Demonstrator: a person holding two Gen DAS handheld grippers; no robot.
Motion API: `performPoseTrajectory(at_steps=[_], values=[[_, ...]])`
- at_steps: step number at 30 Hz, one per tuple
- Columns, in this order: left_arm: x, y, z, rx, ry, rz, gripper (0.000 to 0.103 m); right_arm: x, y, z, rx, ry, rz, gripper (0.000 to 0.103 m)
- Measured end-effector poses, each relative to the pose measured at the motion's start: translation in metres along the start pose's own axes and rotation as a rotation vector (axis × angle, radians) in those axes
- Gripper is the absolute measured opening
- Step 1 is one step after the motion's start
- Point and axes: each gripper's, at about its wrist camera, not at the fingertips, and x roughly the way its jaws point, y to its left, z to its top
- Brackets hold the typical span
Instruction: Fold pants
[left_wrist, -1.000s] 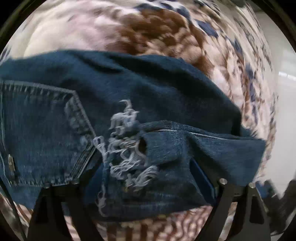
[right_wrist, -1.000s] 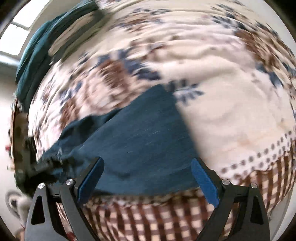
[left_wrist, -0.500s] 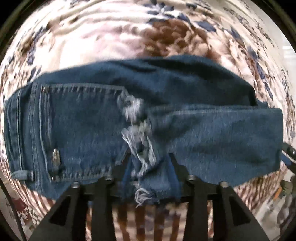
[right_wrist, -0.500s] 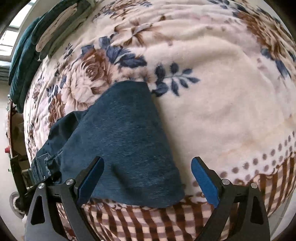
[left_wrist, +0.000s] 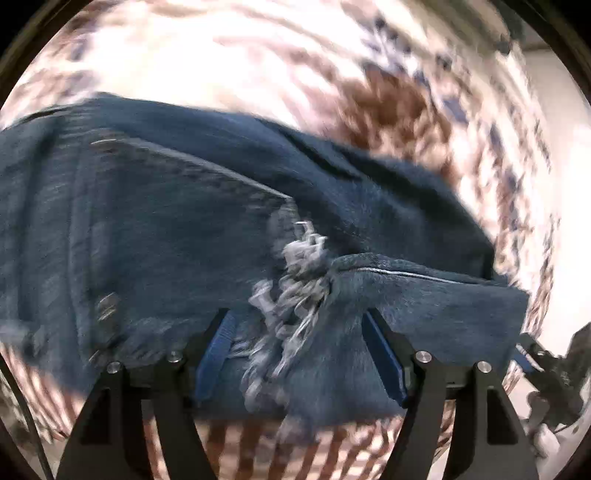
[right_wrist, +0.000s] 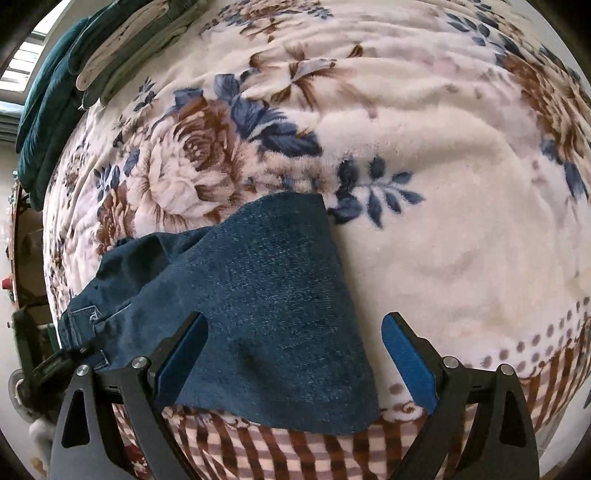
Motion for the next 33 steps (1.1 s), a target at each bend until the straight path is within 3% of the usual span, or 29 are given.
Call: performPoseTrajectory(at_steps=[2, 4, 6, 8, 10, 12, 14, 15, 17, 18, 19, 23, 25, 26, 28, 30, 33], values=[[0.002, -0.015, 0.002, 0.065, -0.043, 0.045, 0.061, 0.004, 0.000, 0.000, -0.001, 0.003, 0.002, 0.097], [-0.009, -0.036, -0.002, 0.161, -0.107, 0.083, 0.018, 0.008, 0.001, -0.001, -0.008, 0.010, -0.006, 0.097], [-0.023, -0.049, -0.006, 0.198, -0.160, 0.075, 0.011, 0.012, 0.003, -0.003, -0.028, 0.011, -0.009, 0.097], [-0.041, -0.057, -0.011, 0.214, -0.235, 0.070, 0.010, 0.015, 0.006, -0.004, -0.055, 0.008, -0.026, 0.097], [-0.062, -0.060, -0.013, 0.215, -0.340, 0.068, 0.010, 0.017, 0.007, -0.006, -0.068, 0.006, -0.044, 0.097], [-0.068, -0.056, -0.002, 0.221, -0.380, 0.093, 0.010, 0.020, 0.006, -0.006, -0.069, 0.007, -0.048, 0.097], [-0.050, -0.038, 0.001, 0.199, -0.324, 0.114, 0.011, 0.022, 0.004, -0.004, -0.063, 0.013, -0.058, 0.097], [-0.032, -0.037, 0.008, 0.182, -0.255, 0.135, 0.014, 0.024, 0.002, -0.003, -0.058, 0.022, -0.057, 0.097], [-0.021, -0.030, 0.012, 0.159, -0.209, 0.145, 0.023, 0.025, -0.002, -0.002, -0.042, 0.031, -0.058, 0.097], [-0.019, -0.026, 0.013, 0.165, -0.180, 0.185, 0.033, 0.023, -0.004, 0.000, -0.033, 0.033, -0.055, 0.097], [-0.020, -0.022, 0.015, 0.158, -0.161, 0.214, 0.034, 0.021, -0.005, 0.001, -0.024, 0.031, -0.056, 0.097], [-0.070, -0.009, 0.008, 0.109, -0.239, 0.228, 0.037, -0.010, 0.001, 0.008, -0.025, -0.035, -0.075, 0.097], [-0.095, -0.012, 0.011, 0.092, -0.293, 0.199, 0.063, -0.028, 0.019, 0.015, -0.074, -0.081, -0.023, 0.097], [-0.100, -0.018, 0.018, 0.099, -0.299, 0.151, 0.067, -0.032, 0.033, 0.020, -0.109, -0.083, 0.016, 0.097], [-0.086, -0.036, 0.038, 0.125, -0.252, 0.096, 0.068, -0.027, 0.061, 0.031, -0.179, -0.049, 0.088, 0.092], [-0.058, -0.057, 0.061, 0.195, -0.175, 0.069, 0.068, 0.000, 0.103, 0.051, -0.286, 0.059, 0.173, 0.085], [-0.017, -0.086, 0.084, 0.335, -0.038, 0.072, 0.068, 0.045, 0.151, 0.068, -0.454, 0.191, 0.154, 0.084]])
